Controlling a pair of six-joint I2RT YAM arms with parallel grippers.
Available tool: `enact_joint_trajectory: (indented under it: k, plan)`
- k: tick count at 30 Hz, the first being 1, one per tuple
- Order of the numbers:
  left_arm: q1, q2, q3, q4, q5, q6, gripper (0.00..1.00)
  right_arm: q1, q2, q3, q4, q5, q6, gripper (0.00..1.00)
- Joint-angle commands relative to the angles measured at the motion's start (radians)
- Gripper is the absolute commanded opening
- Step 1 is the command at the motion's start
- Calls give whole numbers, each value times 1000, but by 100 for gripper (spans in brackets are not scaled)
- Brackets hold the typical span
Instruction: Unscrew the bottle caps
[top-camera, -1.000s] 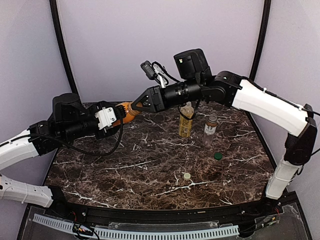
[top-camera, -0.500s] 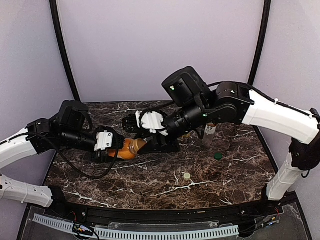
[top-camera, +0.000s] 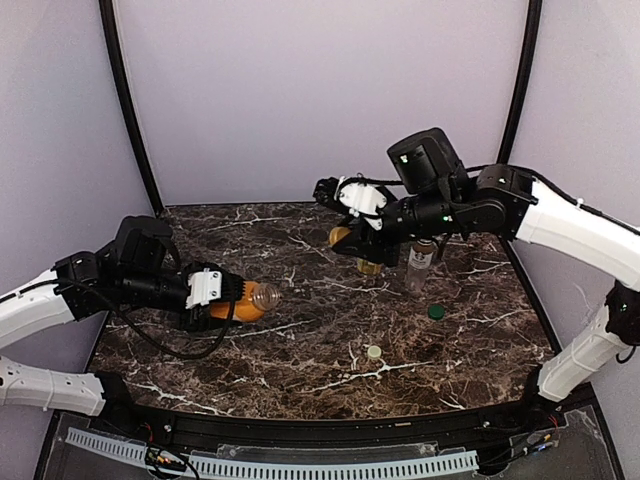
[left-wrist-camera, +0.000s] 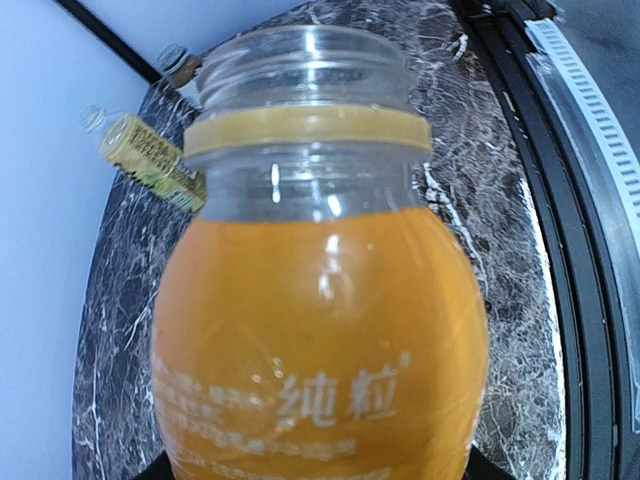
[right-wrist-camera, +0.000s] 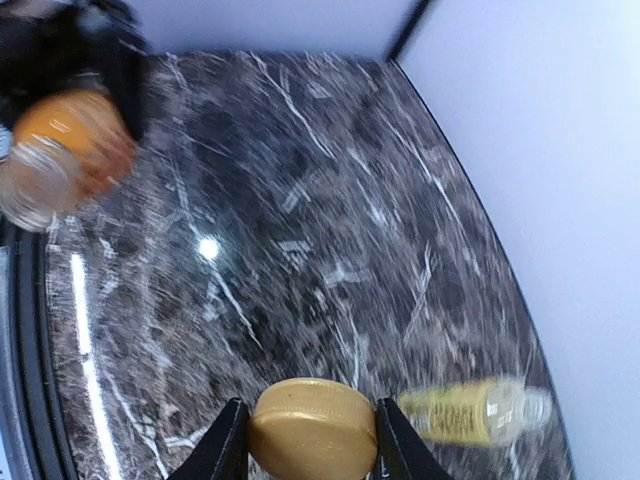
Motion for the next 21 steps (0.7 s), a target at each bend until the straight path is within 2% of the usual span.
enact_joint_trajectory:
  k: [1,5,10,20,21]
  plan:
    - [71,-68,-48,129,-24,-165,1,-169,-1,-225,19,118,377,0]
    - [162,-132,-101,195,36,-338,2,-241,-2,-443,33,94,588,0]
    - [275,-210,-205,277,141,-525,4,-265,42,-609,58,39,742,0]
    - [364,-304,-331,360,177,-618,4,-266,155,-674,87,11,788,0]
    - [366,-306,-332,361,179,-616,4,-266,167,-667,83,7,787,3]
